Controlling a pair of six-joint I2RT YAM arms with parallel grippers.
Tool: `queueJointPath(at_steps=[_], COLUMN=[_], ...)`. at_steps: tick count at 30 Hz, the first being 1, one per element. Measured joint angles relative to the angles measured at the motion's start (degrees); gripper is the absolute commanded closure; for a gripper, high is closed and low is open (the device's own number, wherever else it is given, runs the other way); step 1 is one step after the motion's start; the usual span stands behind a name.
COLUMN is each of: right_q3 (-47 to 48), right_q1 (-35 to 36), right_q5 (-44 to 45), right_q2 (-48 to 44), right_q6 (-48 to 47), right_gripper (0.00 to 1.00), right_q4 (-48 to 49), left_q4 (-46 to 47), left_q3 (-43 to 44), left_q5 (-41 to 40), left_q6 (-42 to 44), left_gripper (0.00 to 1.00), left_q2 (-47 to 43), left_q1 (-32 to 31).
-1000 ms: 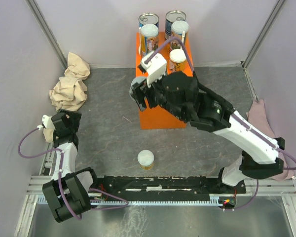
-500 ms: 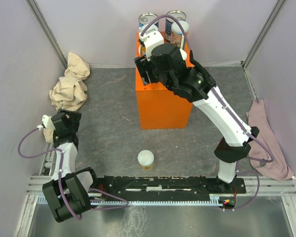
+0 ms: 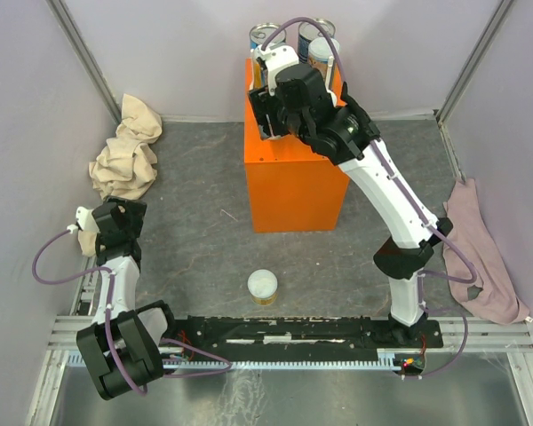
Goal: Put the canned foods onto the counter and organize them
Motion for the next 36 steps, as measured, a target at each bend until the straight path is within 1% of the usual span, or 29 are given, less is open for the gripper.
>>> queueJointPath(at_steps=[4, 10, 11, 13, 16, 25, 26, 36], right_q3=[0.55, 0.55, 0.55, 0.55, 0.04, -0.57, -0.66, -0.92], right_q1=[-0.98, -1.92, -2.05, -2.27, -2.51, -2.73, -2.73, -2.73], right_q5=[-1.49, -2.62, -2.8, -3.04, -3.26, -4.13, -4.24, -4.31], right_q2=[0.52, 0.96, 1.03, 1.11, 1.11, 1.14, 1.16, 1.22], right_q6=[0.9, 1.9, 2.12, 2.32, 2.51, 2.75, 2.73, 2.75], right_gripper=[0.45, 0.28, 0.27, 0.26, 0.22, 0.17, 0.15, 0.14], right_q4=[0.04, 0.68, 0.79, 0.87, 1.38, 2.29, 2.32, 2.86], left_q4=[0.17, 0.83, 0.92, 0.98, 1.07, 1.25, 1.22, 1.22], left_q3=[0.0, 0.0, 0.0, 0.0, 0.0, 0.0, 0.0, 0.0], left_q5=[0.02, 0.02, 0.02, 0.04, 0.09, 0.35, 0.46, 1.05], left_q6=[0.0, 0.0, 0.0, 0.0, 0.0, 0.0, 0.0, 0.0], left_gripper=[0.05, 0.05, 0.05, 0.05, 0.05, 0.05, 0.05, 0.05], left_q2=[0.0, 0.07, 0.11, 0.28, 0.44, 0.83, 0.85, 0.85], left_q1=[0.0, 0.0, 0.04, 0.15, 0.37, 0.63, 0.63, 0.74])
